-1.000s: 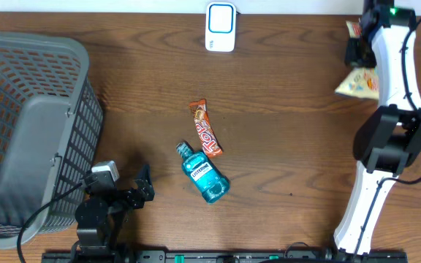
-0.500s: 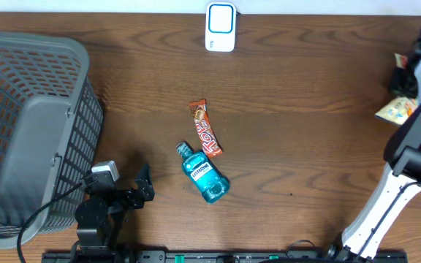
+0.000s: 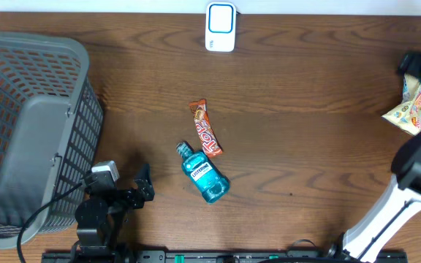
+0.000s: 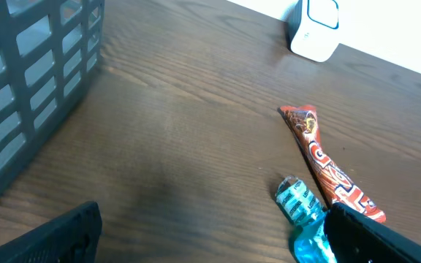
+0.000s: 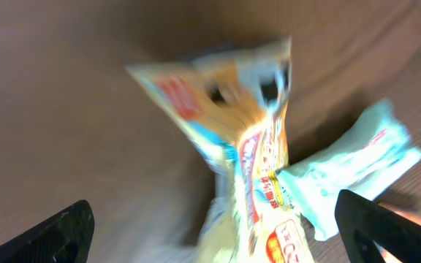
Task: Scan the item barcode
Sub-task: 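Carry the snack packet to the right table edge and release, then move the right gripper down to the red chocolate bar by the bottle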
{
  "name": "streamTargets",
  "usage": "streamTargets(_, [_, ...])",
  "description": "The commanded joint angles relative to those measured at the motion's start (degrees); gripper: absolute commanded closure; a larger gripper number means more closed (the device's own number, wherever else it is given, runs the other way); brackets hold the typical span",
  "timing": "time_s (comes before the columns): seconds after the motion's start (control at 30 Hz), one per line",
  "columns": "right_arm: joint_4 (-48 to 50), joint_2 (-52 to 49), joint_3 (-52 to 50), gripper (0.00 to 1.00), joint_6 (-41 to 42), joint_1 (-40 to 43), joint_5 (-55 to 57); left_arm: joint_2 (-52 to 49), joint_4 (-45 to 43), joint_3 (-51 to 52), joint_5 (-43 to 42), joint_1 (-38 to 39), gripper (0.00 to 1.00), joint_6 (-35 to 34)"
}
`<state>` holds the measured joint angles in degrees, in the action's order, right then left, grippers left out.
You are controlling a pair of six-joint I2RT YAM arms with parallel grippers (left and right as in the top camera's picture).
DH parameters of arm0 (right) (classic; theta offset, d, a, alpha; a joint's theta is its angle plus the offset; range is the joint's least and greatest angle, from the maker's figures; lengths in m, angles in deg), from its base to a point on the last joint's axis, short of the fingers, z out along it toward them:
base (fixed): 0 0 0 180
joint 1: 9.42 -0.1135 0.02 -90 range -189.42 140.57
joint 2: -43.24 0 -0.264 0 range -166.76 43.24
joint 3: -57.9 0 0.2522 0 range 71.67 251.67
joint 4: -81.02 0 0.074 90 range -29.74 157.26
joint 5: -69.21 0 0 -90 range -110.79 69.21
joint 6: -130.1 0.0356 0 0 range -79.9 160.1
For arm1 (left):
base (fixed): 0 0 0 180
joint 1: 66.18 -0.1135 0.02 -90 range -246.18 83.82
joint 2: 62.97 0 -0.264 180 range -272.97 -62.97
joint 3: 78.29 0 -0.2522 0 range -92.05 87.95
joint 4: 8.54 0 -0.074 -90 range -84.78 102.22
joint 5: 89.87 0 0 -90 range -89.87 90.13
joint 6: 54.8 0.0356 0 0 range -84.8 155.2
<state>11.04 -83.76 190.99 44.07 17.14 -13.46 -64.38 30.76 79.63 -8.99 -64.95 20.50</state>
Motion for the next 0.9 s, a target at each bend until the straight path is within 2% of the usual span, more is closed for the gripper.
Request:
streamTargets(0.0, [0.50, 12.09, 2.99, 0.01, 3.34, -4.52, -5.88, -0.04, 0.92, 0.81, -0.70, 0.13, 0.02, 0.72])
streamTargets(0.13, [-0.17, 18.05, 2.99, 0.01, 3.30, -12.94, -6.86, -0.04, 0.92, 0.81, -0.70, 0.13, 0.02, 0.72])
streamTargets(0.33, [-1.88, 19.74, 2.93, 0.01, 3.30, -27.26, -6.82, -0.04, 0.92, 0.81, -0.70, 0.13, 0.02, 0.72])
streamTargets(0.57, [-6.80, 16.41, 2.51, 0.01, 3.30, -44.00, -6.69, -0.04, 0.92, 0.81, -0.70, 0.13, 0.02, 0.72])
streamTargets(0.87, [-8.04, 8.70, 2.49, 0.01, 3.32, -57.66, -2.99, -0.04, 0.92, 0.81, -0.70, 0.13, 0.02, 0.72])
